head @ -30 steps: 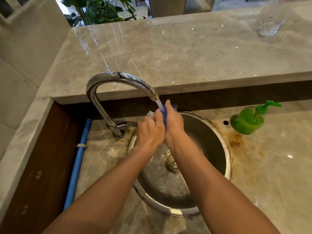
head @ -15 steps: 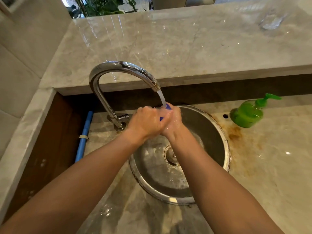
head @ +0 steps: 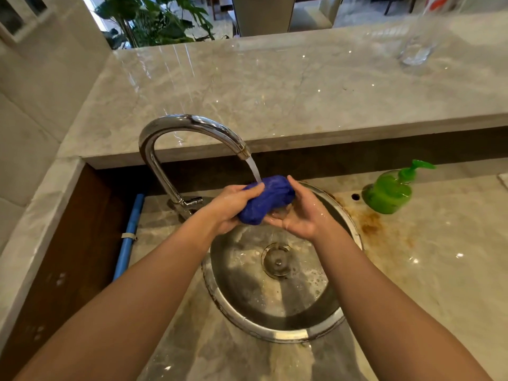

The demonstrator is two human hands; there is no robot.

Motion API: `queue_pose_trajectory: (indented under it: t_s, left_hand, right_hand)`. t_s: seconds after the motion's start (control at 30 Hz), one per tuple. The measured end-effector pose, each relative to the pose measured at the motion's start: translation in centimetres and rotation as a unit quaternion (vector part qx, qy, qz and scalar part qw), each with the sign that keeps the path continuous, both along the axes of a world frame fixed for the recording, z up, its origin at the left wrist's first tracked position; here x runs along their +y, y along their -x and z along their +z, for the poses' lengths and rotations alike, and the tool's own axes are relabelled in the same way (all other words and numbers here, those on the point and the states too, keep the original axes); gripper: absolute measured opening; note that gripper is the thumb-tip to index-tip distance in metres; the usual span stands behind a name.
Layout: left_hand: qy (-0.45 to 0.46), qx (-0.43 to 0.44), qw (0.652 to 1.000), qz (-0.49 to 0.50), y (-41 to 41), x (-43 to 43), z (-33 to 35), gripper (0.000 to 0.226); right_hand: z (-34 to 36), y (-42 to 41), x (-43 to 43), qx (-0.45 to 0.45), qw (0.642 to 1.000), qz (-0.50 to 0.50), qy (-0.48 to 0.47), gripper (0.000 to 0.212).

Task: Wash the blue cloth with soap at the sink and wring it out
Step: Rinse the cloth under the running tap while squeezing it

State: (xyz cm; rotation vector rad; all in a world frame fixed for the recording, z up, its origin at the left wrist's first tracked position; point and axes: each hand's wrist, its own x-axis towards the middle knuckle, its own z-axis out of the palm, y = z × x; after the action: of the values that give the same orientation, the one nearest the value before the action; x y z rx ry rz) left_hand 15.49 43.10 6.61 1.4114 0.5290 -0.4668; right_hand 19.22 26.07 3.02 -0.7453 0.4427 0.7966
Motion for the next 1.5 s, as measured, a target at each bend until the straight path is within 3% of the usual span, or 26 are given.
queue_pose_trajectory:
  t_s: [0.13, 0.23, 0.3, 0.4, 0.53, 0.67, 0.8, 0.87, 0.97, 1.07, 1.1, 1.17, 1.23, 1.3, 1.37, 1.4, 1.5]
  left_hand:
    - [-0.097, -0.021, 0.992, 0.077, -0.7, -0.8, -0.4, 0.033]
    - [-0.091, -0.046, 0.979, 0.178, -1.0, -1.0, -0.1, 0.034]
    - [-0.011, -0.028, 0.969, 0.246, -1.1, -1.0, 0.2, 0.036]
    - [0.195, 0.021, 0.938, 0.286, -0.9, -1.3, 0.5, 0.032]
    - [0.244, 0.029, 0.921, 0.302, -0.9, -2.8, 0.7, 0.031]
    - [0.282, -0.024, 0.921, 0.269, -0.6, -3.3, 1.4, 0.020]
    - [0.250, -0.062, 0.938, 0.234, -0.4, -2.5, 1.8, 0.027]
    - [0.206, -0.060, 0.947, 0.239, -0.4, -2.2, 2.2, 0.031]
    - [0.092, -0.037, 0.967, 0.233, -0.6, -1.6, 2.2, 0.018]
    - [0.131, 0.062, 0.965, 0.219, -0.2, -2.2, 3.1, 0.028]
    - [0.140, 0.061, 0.964, 0.219, -0.3, -2.1, 2.9, 0.034]
    - [0.161, 0.009, 0.959, 0.234, -1.2, -1.8, 1.4, 0.044]
    - [0.151, -0.024, 0.959, 0.239, -1.4, -2.2, 0.6, 0.043]
    - [0.114, -0.015, 0.970, 0.214, -1.2, -2.5, 0.7, 0.034]
    - [0.151, 0.041, 0.969, 0.191, -1.1, -2.7, 1.7, 0.028]
    - [0.151, 0.047, 0.974, 0.164, -1.0, -2.9, 2.1, 0.030]
    - [0.126, 0.039, 0.983, 0.130, -0.9, -2.8, 1.9, 0.037]
  right_hand:
    - [0.4, 0.6, -0.4, -0.028, 0.999, 0.019, 0.032, 0.029]
    - [0.0, 0.9, -0.7, -0.054, 0.994, 0.037, 0.093, 0.031]
    - [-0.2, 1.3, -0.9, -0.042, 0.992, 0.044, 0.110, 0.038]
    - [-0.9, 1.9, -1.6, -0.014, 0.996, 0.028, 0.085, 0.045]
    - [-1.3, 3.1, -1.4, 0.019, 0.999, -0.030, -0.039, 0.043]
    - [-1.2, 3.9, 0.1, 0.039, 0.997, -0.024, -0.070, 0.054]
    - [1.0, 2.8, 1.6, -0.043, 0.997, 0.022, -0.054, 0.050]
    - [2.6, 1.7, 2.5, -0.082, 0.995, 0.037, 0.038, 0.046]
    - [4.1, 0.9, 3.6, -0.155, 0.976, 0.028, 0.149, 0.038]
    - [5.8, 1.4, 5.2, -0.294, 0.927, 0.017, 0.232, 0.022]
    - [6.0, 1.8, 5.8, -0.364, 0.890, 0.025, 0.273, 0.021]
    - [5.8, 2.9, 7.2, -0.498, 0.779, 0.040, 0.379, 0.027]
    - [5.2, 3.2, 8.0, -0.562, 0.680, 0.024, 0.469, 0.034]
    - [4.5, 2.0, 7.6, -0.550, 0.655, -0.010, 0.518, 0.041]
    - [3.0, -0.1, 6.4, -0.470, 0.682, 0.017, 0.560, 0.045]
    - [2.1, -1.1, 5.7, -0.414, 0.715, 0.046, 0.562, 0.043]
    - [-0.3, -2.0, 5.1, -0.265, 0.867, 0.073, 0.415, 0.023]
